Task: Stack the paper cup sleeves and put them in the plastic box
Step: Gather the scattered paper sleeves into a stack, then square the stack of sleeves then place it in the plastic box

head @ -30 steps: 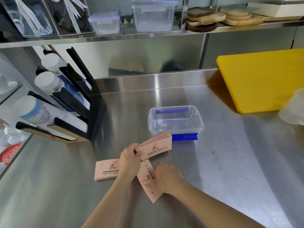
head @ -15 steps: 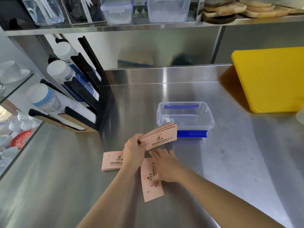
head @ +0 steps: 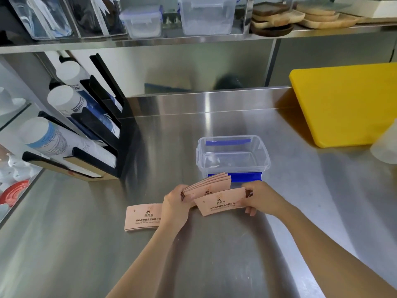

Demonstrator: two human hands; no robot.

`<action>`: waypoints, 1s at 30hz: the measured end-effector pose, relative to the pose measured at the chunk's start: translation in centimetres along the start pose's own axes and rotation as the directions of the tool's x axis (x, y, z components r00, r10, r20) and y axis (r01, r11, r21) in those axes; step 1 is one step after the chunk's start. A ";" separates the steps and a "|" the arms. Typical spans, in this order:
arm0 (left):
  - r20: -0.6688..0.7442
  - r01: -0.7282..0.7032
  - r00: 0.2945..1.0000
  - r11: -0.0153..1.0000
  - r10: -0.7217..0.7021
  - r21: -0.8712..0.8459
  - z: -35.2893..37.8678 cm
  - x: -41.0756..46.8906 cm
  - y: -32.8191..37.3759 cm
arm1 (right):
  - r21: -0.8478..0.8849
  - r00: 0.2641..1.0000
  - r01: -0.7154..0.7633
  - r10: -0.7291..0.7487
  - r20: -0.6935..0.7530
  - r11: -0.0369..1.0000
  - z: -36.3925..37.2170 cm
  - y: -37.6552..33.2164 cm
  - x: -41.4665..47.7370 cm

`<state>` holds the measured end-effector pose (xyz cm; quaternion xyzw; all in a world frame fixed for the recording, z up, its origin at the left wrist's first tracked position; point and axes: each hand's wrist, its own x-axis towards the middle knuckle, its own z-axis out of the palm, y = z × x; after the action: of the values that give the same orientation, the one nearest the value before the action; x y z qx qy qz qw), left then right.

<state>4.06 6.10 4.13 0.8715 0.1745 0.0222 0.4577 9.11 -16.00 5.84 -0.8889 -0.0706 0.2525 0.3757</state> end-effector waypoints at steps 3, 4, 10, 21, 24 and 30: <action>0.073 0.004 0.997 1.000 -0.004 0.003 0.7 0.0 -0.3 | 0.000 0.994 -0.040 0.040 -0.098 0.999 0.2 1.2 -0.4; 0.100 -0.001 0.995 1.000 0.001 0.002 0.8 0.0 -0.3 | -0.001 0.992 -0.048 0.047 -0.114 0.999 0.5 1.4 -0.4; 0.285 -0.079 0.957 0.995 0.058 0.060 1.5 0.5 -0.6 | -0.017 0.993 -0.045 0.043 -0.108 0.999 1.8 1.9 -0.6; 0.350 -0.103 0.932 0.995 0.096 0.002 1.7 -1.1 -0.7 | 0.012 0.982 0.016 -0.014 -0.188 1.000 2.3 2.5 -0.7; 0.217 -0.078 0.974 0.997 0.072 0.021 1.9 -1.0 -0.5 | 0.038 0.989 0.055 -0.050 -0.142 0.998 2.6 2.3 -1.0; 0.231 0.042 0.973 0.992 -0.014 -0.119 2.2 -1.5 -1.2 | 0.081 0.984 0.076 -0.061 -0.166 0.994 2.8 2.9 -1.1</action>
<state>2.74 4.48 2.12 0.8359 0.1309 -0.0744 0.5278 6.55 -16.65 2.56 -0.8863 -0.0591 0.1689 0.4272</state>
